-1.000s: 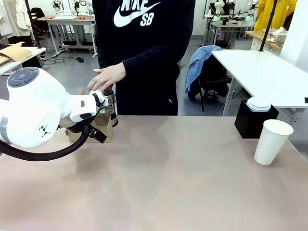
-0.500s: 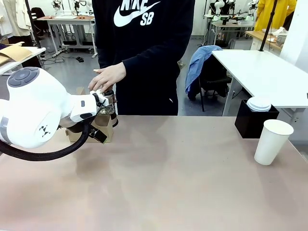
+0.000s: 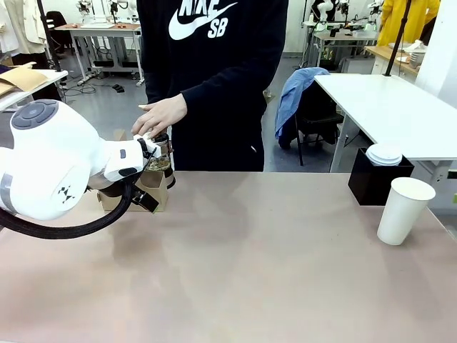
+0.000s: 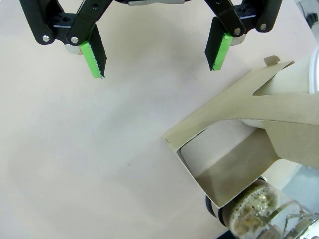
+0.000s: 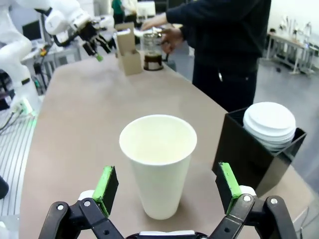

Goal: Pour a drink into a cup and package it in a carrier.
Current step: Pick up the 600 ml Paper Cup and place it in the middle top area of the table.

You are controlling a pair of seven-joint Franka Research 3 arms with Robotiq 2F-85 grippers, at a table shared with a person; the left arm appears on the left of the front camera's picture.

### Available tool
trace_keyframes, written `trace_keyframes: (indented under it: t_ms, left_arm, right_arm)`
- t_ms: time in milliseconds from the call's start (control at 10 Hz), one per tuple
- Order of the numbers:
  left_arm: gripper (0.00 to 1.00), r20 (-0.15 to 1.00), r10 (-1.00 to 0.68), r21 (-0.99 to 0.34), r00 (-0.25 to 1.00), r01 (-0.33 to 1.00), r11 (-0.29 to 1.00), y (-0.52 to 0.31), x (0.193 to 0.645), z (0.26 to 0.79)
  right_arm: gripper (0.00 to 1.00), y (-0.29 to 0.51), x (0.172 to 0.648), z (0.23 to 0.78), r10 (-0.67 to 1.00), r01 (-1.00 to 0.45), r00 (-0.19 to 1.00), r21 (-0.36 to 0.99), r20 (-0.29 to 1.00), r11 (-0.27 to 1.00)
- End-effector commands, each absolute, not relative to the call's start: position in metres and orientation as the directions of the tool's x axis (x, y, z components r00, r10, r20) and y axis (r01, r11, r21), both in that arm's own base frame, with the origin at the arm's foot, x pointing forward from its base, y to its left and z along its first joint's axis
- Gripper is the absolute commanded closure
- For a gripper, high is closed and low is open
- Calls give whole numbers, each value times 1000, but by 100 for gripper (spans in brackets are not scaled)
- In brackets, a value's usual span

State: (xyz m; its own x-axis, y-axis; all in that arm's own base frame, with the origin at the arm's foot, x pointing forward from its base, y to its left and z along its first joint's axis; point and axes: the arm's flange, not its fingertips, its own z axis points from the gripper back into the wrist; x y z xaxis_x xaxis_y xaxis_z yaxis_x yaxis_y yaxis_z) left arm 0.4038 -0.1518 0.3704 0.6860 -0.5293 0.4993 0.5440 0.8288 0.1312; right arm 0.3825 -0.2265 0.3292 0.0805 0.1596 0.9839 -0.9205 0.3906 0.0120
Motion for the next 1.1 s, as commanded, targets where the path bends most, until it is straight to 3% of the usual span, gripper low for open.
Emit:
trace_keyframes:
  t_ms: [0,700,1000]
  left_arm:
    - [0,499,-529,131,686,544,829,-152,404,370]
    - [0,499,-529,131,686,544,829,-152,404,370]
    - [0,499,-529,131,686,544,829,-152,404,370]
  right_arm:
    - [0,-234,390,305,121,-932,57,9,991,362]
    - [0,-215,392,266,100,-932,115,73,988,355]
    - [0,-201,399,249,-2,-930,104,98,995,354]
